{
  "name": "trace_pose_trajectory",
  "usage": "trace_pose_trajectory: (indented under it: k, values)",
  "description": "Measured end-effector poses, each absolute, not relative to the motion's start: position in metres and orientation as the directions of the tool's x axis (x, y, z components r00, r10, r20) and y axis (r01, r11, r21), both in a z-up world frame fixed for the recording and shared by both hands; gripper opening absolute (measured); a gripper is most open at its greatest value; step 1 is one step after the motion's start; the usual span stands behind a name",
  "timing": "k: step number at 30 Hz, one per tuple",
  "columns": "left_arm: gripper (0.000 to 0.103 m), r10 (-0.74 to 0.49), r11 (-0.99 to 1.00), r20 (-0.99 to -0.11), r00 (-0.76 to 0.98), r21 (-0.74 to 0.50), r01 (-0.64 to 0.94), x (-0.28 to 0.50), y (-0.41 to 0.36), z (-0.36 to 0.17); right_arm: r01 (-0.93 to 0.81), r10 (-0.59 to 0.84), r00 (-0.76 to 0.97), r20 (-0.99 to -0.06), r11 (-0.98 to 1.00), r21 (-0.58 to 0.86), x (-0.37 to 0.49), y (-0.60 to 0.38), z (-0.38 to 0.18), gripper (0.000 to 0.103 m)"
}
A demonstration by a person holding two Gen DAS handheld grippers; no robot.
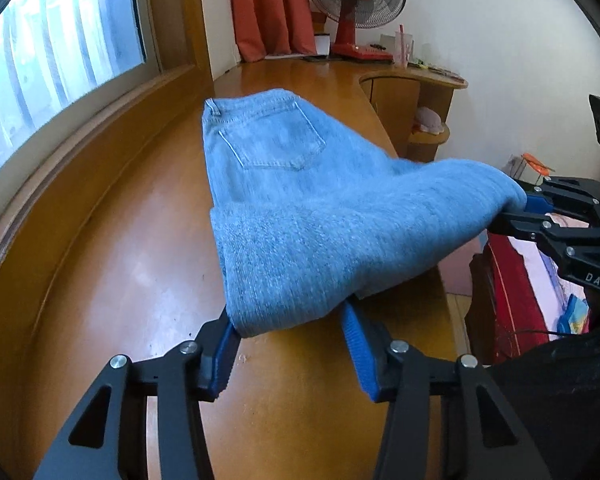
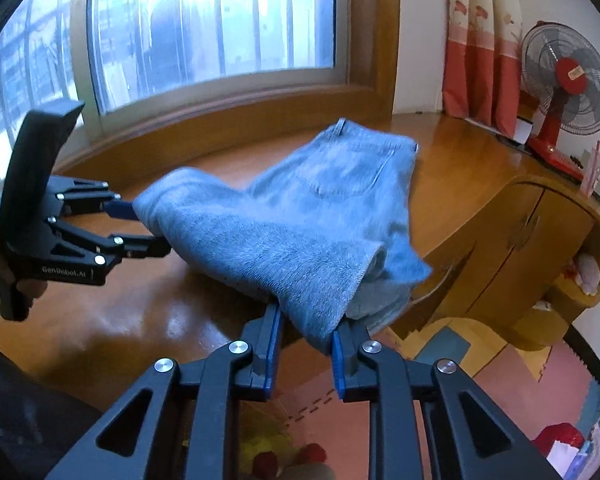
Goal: Fold clothes
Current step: 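Lift the folded edge with both grippers, lay it over the back pocket, open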
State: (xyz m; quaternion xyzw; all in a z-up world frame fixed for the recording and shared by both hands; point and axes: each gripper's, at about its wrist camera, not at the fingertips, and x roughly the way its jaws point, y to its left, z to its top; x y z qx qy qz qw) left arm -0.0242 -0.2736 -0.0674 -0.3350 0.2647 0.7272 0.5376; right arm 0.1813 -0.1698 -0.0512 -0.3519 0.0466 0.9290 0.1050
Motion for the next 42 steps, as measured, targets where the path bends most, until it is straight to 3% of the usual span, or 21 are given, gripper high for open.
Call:
trace_pose_trajectory:
  k: [15,33,35,39,42]
  values:
    - [0.047,0.612,-0.391,-0.714,-0.34,0.101,-0.915,-0.069,-0.207,-0.035,-0.24,0.13,-0.805,-0.578,-0.963,0.119,0.13,-0.086,-0.028,0.021]
    - [0.049,0.521,-0.471,-0.766,-0.377,0.111,-0.875,-0.128,-0.123,-0.081,-0.251,0.021,-0.764,-0.645,-0.93,0.268,0.05,0.021,-0.081,0.025]
    - [0.049,0.514,-0.482,-0.774,-0.37,0.097,-0.871,-0.132,-0.119,-0.089,-0.256,0.024,-0.753,-0.658,-0.931,0.26,0.045,0.026,-0.087,0.028]
    - [0.05,0.515,-0.521,-0.783,-0.35,0.038,-0.853,-0.138,-0.118,-0.094,-0.256,0.041,-0.763,-0.645,-0.936,0.243,0.05,0.029,-0.078,0.045]
    - [0.049,0.534,-0.548,-0.769,-0.35,-0.001,-0.836,-0.137,-0.125,-0.076,-0.248,0.054,-0.787,-0.614,-0.94,0.236,0.061,0.03,-0.062,0.046]
